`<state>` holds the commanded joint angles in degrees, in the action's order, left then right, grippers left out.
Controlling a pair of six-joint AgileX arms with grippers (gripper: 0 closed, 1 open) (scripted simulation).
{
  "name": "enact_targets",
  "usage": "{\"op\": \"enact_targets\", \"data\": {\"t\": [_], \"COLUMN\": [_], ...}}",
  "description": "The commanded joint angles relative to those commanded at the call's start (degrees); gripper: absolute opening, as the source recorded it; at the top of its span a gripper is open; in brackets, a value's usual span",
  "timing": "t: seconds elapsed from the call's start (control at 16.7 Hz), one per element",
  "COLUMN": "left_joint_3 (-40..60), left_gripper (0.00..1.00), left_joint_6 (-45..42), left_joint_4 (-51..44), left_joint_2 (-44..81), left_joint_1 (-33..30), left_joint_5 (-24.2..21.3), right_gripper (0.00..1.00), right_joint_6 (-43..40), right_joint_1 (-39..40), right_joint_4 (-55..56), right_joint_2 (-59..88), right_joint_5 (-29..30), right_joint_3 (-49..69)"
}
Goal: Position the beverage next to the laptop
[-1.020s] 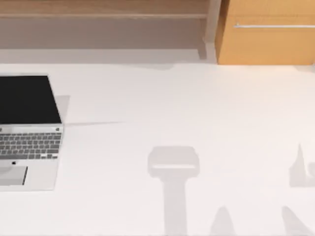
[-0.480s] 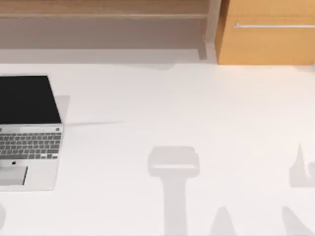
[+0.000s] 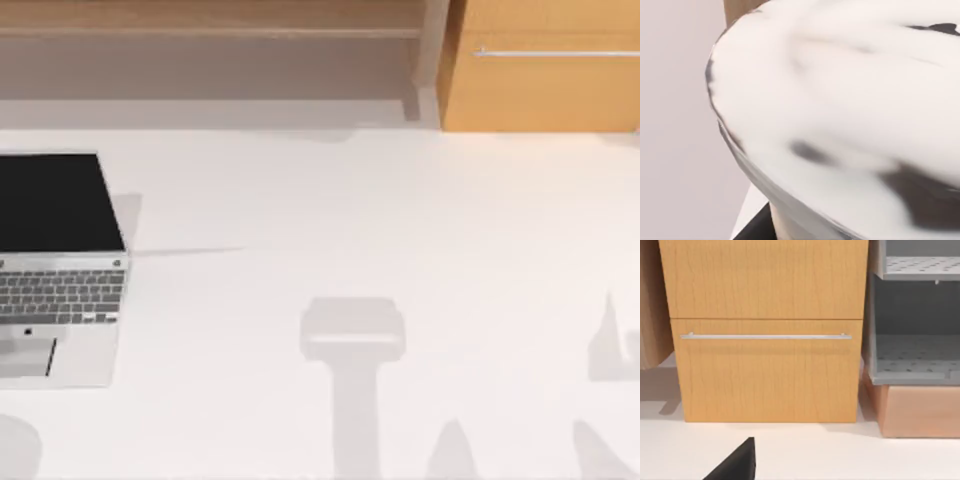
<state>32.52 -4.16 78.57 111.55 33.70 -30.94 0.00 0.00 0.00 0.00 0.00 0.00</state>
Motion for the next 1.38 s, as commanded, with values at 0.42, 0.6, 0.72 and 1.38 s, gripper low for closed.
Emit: {"op": "enact_targets", "data": {"t": [0.42,0.6,0.72,1.38], "left_joint_3": [-1.6,-3.1,-4.5,-15.7], "left_gripper": [0.0,0.0,0.0,0.0], "left_joint_6": [2.8,5.1,7.0,15.3], "left_joint_4": [-1.6,-4.4,-7.1,-29.4], "left_joint_2": [-20.3,-28.6,-32.7,-32.5], "left_joint_1": [-15.9,-27.6,-36.6,-74.4], "left_joint_5": [22.9,34.7,42.0,68.8], "right_gripper": [1.0,1.0,1.0,1.0], "right_joint_6": [0.0,0.0,0.0,0.0], "right_joint_1": [0.0,0.0,0.0,0.0], "right_joint_4": [0.0,0.0,0.0,0.0], "right_joint_2": [0.0,0.0,0.0,0.0], "right_joint_5": [0.0,0.0,0.0,0.0], "right_joint_3": [0.0,0.0,0.0,0.0]}}
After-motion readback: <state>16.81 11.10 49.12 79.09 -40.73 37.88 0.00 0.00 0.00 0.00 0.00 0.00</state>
